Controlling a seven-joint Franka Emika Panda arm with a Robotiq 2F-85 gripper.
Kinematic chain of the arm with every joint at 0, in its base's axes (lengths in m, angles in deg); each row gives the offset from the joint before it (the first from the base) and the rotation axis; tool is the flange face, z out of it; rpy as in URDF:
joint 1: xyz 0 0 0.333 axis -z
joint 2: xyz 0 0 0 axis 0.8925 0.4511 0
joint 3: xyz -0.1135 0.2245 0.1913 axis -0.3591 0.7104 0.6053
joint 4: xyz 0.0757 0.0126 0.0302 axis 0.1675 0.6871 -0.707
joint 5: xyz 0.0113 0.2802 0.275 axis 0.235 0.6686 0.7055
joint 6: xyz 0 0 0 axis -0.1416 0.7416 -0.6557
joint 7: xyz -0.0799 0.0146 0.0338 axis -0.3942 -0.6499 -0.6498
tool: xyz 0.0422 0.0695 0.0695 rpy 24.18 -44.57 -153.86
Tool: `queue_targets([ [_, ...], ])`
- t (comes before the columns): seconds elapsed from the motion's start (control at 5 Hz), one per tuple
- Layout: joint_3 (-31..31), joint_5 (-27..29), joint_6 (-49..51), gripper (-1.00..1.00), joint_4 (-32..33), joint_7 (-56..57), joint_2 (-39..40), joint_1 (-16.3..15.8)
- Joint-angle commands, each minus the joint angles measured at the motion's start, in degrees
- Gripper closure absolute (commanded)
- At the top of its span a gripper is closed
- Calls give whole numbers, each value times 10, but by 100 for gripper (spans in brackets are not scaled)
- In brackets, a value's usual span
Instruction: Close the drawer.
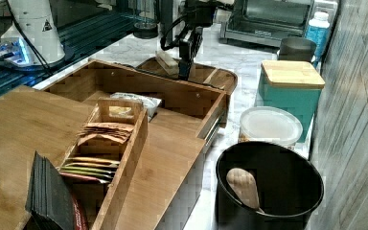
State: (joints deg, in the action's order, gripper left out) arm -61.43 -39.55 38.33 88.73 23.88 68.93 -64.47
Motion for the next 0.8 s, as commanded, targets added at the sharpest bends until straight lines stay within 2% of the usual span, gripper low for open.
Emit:
queue_targets([
  [0.2,-7,94,-2,100,-22,55,-7,53],
  [0.4,-7,113,3,100,-19,86,-9,67],
  [0.8,-17,90,-3,100,-5,124,-21,91],
])
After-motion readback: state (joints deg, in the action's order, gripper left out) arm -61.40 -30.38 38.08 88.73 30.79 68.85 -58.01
